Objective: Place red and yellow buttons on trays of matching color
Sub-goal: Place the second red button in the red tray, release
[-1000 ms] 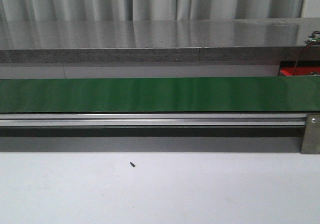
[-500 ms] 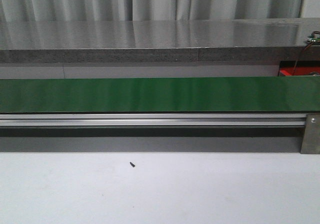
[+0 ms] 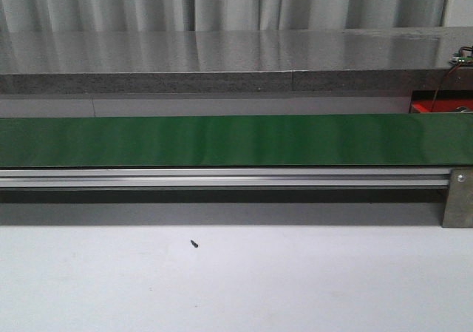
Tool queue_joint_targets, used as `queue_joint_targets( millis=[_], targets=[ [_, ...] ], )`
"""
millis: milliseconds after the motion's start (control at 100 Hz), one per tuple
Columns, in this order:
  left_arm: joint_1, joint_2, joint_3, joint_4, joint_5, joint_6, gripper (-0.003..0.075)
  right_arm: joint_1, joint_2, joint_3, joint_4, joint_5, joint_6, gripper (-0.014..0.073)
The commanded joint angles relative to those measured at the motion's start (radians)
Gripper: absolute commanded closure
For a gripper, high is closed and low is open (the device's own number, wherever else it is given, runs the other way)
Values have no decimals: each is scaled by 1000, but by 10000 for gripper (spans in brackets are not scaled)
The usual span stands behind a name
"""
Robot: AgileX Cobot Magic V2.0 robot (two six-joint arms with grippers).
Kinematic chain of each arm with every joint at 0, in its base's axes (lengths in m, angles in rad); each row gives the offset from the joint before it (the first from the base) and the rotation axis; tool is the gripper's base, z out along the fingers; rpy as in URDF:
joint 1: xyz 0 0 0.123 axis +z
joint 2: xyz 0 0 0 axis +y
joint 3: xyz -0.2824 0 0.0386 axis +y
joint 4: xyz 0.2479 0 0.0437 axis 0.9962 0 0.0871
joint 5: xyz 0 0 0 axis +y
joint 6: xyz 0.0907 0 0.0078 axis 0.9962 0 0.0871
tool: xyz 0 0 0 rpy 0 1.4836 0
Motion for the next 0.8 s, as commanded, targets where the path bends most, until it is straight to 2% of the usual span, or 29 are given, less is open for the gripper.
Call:
queue_joint_targets(
  millis=[0,180,320,590,790],
  targets=[
    [-8,4,-28,-12,-76,0,740,40,-128,-34,45,-23,-39,-20],
    [-8,4,-28,-12,-76,0,740,153,-268,-12,43,6,-51,-20],
    [-8,4,-28,-12,-76,0,740,224,-410,113,40,-58,-68,-20],
    [-8,4,-28,-12,-76,0,740,253,-757,556,40,-275,-78,-20],
    [-8,4,-28,-12,-76,0,740,253,-1029,893,44,-335,-78,-20]
  ],
)
